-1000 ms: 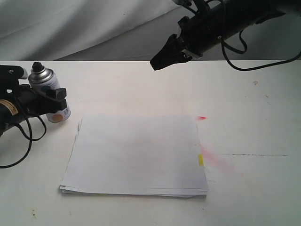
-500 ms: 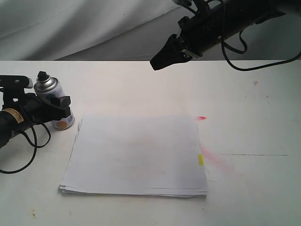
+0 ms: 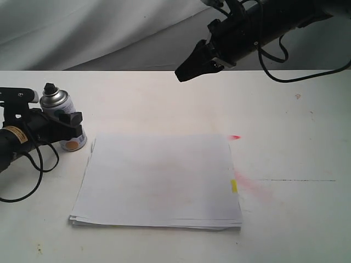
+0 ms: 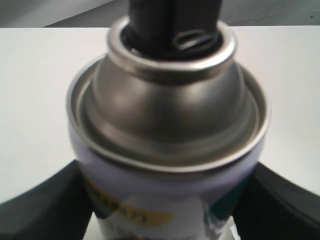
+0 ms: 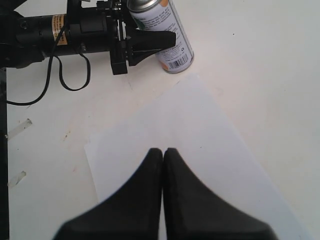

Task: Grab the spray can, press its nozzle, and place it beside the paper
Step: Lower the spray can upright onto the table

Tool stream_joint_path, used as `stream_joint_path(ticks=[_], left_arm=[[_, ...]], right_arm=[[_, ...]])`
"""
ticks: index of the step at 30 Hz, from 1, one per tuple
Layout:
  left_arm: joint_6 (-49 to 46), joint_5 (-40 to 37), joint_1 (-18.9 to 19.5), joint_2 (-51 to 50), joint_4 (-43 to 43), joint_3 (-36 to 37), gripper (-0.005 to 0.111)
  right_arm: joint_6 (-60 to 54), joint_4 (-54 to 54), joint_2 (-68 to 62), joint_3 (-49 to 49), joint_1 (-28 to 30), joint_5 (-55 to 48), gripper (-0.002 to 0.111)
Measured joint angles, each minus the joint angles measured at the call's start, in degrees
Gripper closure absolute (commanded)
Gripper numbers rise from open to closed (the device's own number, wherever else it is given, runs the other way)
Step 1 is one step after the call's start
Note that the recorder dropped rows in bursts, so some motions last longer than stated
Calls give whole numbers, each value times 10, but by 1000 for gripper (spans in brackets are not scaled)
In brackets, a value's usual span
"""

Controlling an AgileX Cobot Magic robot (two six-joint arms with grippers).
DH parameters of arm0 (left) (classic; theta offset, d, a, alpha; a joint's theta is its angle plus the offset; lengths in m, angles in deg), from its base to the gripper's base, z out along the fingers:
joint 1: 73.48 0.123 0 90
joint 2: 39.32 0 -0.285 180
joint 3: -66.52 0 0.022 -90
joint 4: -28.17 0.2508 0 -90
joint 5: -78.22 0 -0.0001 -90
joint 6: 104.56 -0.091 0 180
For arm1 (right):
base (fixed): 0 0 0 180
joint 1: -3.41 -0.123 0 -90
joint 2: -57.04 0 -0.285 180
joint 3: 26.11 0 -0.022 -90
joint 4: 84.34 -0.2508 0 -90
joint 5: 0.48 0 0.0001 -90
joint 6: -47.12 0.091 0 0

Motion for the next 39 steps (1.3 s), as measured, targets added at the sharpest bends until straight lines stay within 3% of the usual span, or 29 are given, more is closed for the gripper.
stream_joint_path(ticks=[4,6,21,28,39], left_arm=[[0,0,0,0,0,0,48],[0,0,0,0,0,0,43],[-3,1,0,0,22,0,42],[-3,14,0,0,21,0,17],[-43,16,0,22,9,1,17]], right_arm=[[0,0,0,0,0,0,108],[0,0,0,0,0,0,108],[1,0,0,0,0,1,108],[1,0,0,0,0,1,108],[1,0,0,0,0,1,108]])
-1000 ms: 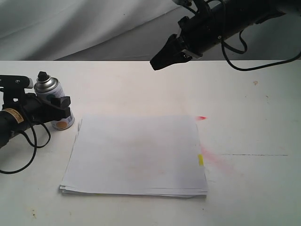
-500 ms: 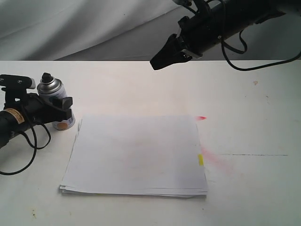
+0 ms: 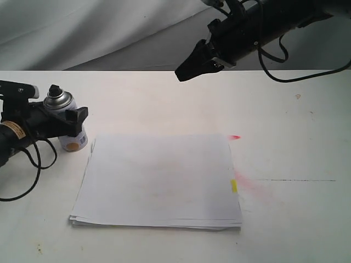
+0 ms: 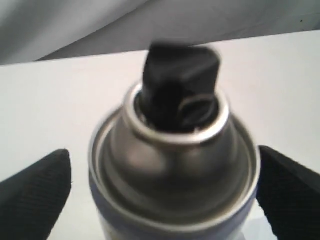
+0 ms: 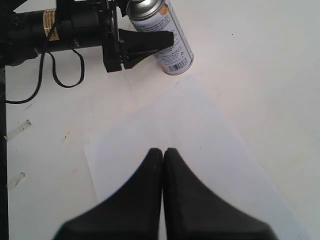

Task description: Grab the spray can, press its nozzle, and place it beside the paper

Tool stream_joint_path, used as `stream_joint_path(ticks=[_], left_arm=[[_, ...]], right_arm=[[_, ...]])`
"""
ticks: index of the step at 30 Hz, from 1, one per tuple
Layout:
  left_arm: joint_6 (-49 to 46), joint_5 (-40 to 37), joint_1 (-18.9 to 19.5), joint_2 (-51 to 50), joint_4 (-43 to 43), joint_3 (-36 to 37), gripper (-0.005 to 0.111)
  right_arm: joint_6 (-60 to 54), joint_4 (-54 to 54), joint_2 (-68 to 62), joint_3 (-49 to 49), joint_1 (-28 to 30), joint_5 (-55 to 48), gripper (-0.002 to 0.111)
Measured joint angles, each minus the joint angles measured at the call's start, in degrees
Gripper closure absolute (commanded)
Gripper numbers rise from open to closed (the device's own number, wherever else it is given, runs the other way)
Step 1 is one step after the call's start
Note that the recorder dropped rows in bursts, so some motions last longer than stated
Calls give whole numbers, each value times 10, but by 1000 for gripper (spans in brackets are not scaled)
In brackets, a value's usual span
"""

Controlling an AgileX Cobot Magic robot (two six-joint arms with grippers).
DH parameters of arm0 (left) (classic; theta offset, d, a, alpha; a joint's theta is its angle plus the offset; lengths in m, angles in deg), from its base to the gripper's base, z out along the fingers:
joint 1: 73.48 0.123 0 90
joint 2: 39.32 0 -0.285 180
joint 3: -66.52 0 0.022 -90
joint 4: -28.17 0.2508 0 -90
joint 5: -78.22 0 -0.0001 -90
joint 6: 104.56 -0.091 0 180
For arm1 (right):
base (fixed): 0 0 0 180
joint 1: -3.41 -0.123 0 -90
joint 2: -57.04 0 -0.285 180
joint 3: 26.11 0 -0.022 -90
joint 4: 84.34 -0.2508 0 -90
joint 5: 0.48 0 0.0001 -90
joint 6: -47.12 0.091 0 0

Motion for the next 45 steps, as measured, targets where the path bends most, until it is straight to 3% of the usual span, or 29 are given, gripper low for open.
stream_joint_path(ticks=[6,9,12,16,18,22,27,29,31,33,37,40,45], left_arm=[[2,0,0,136,5,0,24],[34,0,0,217,37,0,33],[83,4,0,312,86,0,43],[164,9,0,415,166,0,69],[231,13,0,484,226,0,74],[298,15,0,567,291,0,84],[414,19,0,642,442,0,107],[479,19,-4,657,486,3,107],[519,16,-38,669,495,29,107],[529,6,-65,671,499,63,107],[532,-36,-77,668,462,131,107],[497,-43,-78,663,392,199,107],[423,-27,-78,663,379,237,107]], right_arm=[[0,15,49,0,0,17,108],[13,38,91,0,0,20,108],[33,51,130,0,0,11,108],[68,69,185,0,0,-16,108],[103,82,241,15,0,-17,108],[133,94,339,75,0,-20,108],[210,135,539,184,0,-23,108],[258,162,625,219,0,-23,108],[326,197,728,257,0,-25,108],[361,217,794,293,0,-26,108],[374,219,865,372,0,-8,108],[313,160,914,481,0,86,108],[181,66,928,621,0,227,108]])
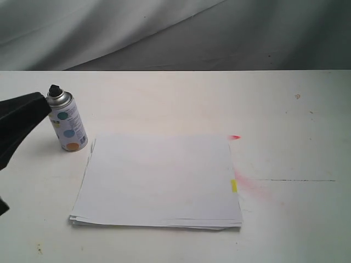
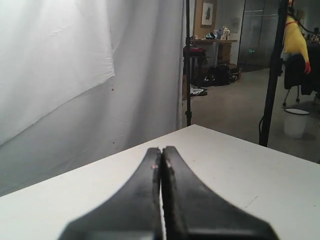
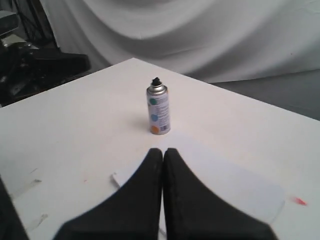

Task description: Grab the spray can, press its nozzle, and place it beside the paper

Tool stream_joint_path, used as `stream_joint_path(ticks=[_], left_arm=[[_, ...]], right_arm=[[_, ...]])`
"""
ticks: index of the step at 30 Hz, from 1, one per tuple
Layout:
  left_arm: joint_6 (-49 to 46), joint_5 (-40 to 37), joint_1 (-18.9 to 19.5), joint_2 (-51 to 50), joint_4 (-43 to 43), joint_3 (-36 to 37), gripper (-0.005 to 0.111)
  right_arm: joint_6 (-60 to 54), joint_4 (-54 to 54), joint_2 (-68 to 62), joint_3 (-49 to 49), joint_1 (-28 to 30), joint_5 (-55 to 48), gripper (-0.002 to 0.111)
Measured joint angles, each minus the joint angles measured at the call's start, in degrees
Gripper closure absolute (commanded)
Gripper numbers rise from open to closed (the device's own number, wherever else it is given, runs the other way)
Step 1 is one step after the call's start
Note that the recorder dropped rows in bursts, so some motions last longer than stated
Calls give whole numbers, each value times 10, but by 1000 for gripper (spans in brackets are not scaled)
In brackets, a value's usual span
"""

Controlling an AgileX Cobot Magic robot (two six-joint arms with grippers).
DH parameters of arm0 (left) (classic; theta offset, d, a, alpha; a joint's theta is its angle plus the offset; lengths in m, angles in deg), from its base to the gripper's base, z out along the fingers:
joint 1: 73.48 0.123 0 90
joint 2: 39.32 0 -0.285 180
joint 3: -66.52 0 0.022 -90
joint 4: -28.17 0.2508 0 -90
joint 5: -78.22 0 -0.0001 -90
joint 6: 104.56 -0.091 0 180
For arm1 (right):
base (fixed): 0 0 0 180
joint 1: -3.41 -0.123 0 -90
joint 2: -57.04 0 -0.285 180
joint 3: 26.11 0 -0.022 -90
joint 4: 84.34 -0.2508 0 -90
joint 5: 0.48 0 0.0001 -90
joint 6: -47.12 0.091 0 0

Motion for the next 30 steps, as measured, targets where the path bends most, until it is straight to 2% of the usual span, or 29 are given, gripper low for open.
stream_joint_path(ticks=[6,10,30], left_arm=[[-16,1,0,0,-10,13,107],[-21,2,0,0,-13,13,107],[-31,-24,0,0,-3,13,107]], right_arm=[[-164,-142,0,144,0,189,108],[-218,-191,0,193,0,255,108],[-239,-209,0,299,0,406,108]])
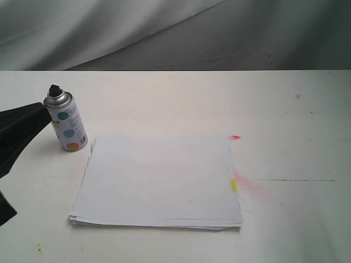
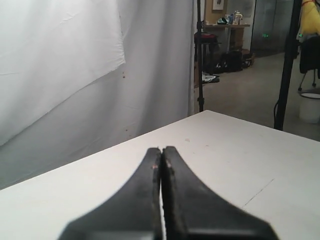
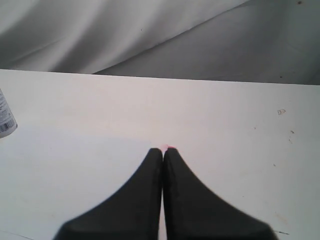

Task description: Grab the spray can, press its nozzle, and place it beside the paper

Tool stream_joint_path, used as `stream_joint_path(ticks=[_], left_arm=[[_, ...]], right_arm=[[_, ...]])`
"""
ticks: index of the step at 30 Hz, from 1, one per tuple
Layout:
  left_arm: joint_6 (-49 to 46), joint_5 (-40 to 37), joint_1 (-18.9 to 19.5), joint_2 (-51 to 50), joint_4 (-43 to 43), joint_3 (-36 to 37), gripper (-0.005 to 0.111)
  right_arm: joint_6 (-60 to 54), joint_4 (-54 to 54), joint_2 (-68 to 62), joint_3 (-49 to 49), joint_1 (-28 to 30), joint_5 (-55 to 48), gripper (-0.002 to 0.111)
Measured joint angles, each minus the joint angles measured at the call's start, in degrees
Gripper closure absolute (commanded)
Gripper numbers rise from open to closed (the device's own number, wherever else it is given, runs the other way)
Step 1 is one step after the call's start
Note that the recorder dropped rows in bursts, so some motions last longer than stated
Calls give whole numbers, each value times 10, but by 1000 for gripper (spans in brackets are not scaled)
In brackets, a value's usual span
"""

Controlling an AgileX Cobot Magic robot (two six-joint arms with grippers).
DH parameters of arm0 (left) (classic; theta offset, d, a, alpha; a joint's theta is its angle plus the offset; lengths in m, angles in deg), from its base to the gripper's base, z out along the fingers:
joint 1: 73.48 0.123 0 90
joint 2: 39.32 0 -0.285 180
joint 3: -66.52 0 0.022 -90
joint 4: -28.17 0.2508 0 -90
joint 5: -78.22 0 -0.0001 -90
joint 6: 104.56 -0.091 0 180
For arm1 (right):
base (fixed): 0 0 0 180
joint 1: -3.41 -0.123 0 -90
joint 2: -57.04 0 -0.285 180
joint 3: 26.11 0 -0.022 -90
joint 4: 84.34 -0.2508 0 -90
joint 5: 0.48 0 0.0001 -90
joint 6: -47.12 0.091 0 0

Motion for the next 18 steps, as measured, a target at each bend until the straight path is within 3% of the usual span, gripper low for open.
stream_joint_path(ticks=[7,18], left_arm=[[-65,0,0,0,2,36,107],[-119,0,0,0,-71,119,107]], right_arm=[[0,0,0,17,0,0,108],[0,0,0,26,0,-3,108]])
